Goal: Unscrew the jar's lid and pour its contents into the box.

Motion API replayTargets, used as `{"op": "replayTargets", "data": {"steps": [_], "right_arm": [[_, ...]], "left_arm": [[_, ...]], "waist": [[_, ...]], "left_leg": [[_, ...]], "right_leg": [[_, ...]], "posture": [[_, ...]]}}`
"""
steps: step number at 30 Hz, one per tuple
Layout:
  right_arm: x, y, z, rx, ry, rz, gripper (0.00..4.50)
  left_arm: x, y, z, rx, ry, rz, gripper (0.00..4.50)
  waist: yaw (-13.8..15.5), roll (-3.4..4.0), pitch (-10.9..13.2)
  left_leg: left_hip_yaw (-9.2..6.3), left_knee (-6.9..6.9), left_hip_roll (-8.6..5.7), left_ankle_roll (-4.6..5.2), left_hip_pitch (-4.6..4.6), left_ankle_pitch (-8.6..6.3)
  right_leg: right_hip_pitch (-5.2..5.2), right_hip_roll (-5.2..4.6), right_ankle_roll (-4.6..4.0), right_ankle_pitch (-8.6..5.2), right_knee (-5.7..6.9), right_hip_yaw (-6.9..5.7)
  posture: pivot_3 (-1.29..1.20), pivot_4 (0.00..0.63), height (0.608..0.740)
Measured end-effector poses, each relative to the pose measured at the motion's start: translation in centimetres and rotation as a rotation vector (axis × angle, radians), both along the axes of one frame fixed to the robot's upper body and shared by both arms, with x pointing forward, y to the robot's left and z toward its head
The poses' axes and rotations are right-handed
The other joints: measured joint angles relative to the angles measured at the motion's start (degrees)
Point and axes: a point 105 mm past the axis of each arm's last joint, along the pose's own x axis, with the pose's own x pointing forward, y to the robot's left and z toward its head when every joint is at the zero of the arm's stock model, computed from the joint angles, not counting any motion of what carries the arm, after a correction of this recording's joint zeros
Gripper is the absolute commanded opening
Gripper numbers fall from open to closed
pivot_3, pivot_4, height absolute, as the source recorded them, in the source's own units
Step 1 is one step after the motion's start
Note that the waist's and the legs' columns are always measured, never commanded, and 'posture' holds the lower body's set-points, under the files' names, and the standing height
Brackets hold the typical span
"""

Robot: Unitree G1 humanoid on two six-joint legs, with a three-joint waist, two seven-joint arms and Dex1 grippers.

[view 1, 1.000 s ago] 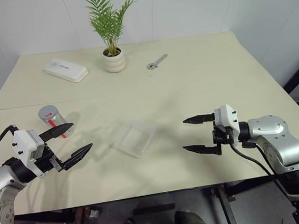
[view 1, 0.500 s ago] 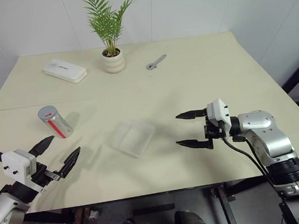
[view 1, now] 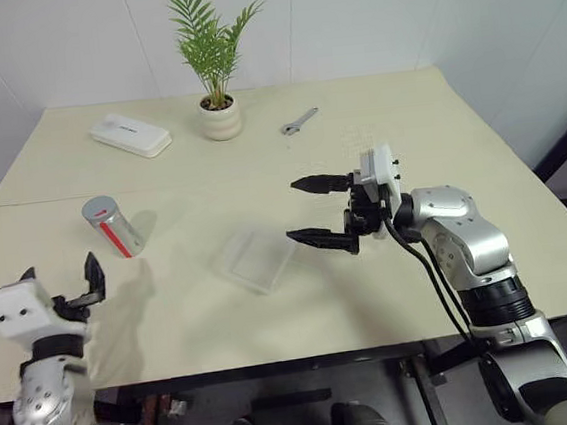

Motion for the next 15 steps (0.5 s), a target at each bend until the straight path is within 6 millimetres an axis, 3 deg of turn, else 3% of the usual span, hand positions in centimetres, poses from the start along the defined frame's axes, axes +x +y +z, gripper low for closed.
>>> {"op": "replayTargets", "data": {"steps": [6,7,15], "right_arm": [[-0.2,1.5,1.5,0.067,-0.017,-0.005,4.50],[-0.2,1.6,1.7,0.079,-0.017,-0.008,4.50],[-0.5,2.3,2.1,0.105,-0.021,0.000,4.50]], "left_arm": [[3.2,-1.9,-1.0,-0.011,0.038,-0.056,4.49],[3.5,-2.0,-1.2,-0.009,0.045,-0.053,4.49],[5.3,-1.2,-0.7,0.007,0.029,0.016,4.49]], "waist": [[-0.1,-0.05,0.0],[-0.1,-0.05,0.0],[0.1,-0.05,0.0]], "left_leg": [[0.10,-0.06,0.22,0.13,-0.02,0.08],[0.10,-0.08,0.31,0.08,-0.03,0.04],[0.11,-0.15,0.56,-0.12,-0.05,-0.11]], "right_leg": [[-0.12,0.24,0.47,0.26,0.06,0.09],[-0.17,0.35,0.75,0.41,0.12,0.10],[-0.35,0.67,0.59,0.31,0.24,0.12]], "posture": [[0.00,0.150,0.740],[0.00,0.150,0.740],[0.00,0.150,0.740]]}}
